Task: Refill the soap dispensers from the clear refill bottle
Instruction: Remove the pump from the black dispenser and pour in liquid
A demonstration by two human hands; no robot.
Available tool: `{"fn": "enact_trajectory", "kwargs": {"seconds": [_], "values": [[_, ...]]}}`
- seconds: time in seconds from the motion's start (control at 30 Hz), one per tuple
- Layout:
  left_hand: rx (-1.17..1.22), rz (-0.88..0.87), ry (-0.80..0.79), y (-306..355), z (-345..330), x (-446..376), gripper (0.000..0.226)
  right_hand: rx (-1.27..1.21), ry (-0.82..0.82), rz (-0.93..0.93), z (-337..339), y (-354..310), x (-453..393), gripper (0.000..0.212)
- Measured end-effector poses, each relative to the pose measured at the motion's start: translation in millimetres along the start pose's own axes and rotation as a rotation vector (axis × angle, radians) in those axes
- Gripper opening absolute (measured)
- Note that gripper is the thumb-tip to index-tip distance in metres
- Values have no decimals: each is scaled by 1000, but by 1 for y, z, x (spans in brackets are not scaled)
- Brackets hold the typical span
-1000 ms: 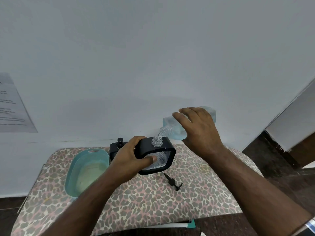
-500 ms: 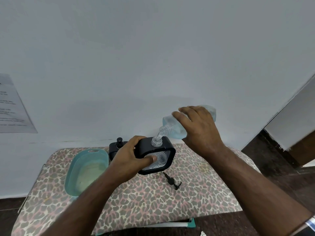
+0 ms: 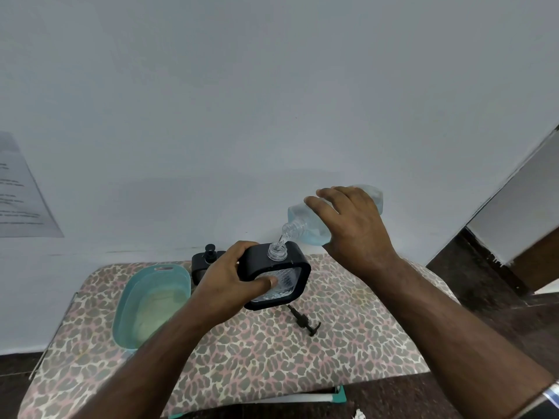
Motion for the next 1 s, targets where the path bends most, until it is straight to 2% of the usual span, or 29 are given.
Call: {"fn": "enact_trajectory", "kwargs": {"seconds": [0.4,1.0], "values": [[-7,-7,7,2,-1,-2,47,4,-12,-5,0,2,-1,70],[-13,-15,1,6,-1,-3,46,6,-5,-8,-4,2,-1,64]]}}
Point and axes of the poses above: each hand's wrist, its own x-axis away from the middle knuckle, its own z-axis out of the back of the hand, y = z × x, the point moved 8 cm from there along -x, towards the middle knuckle, and after that the axes turned 15 degrees about -z, right-handed, at the moved point
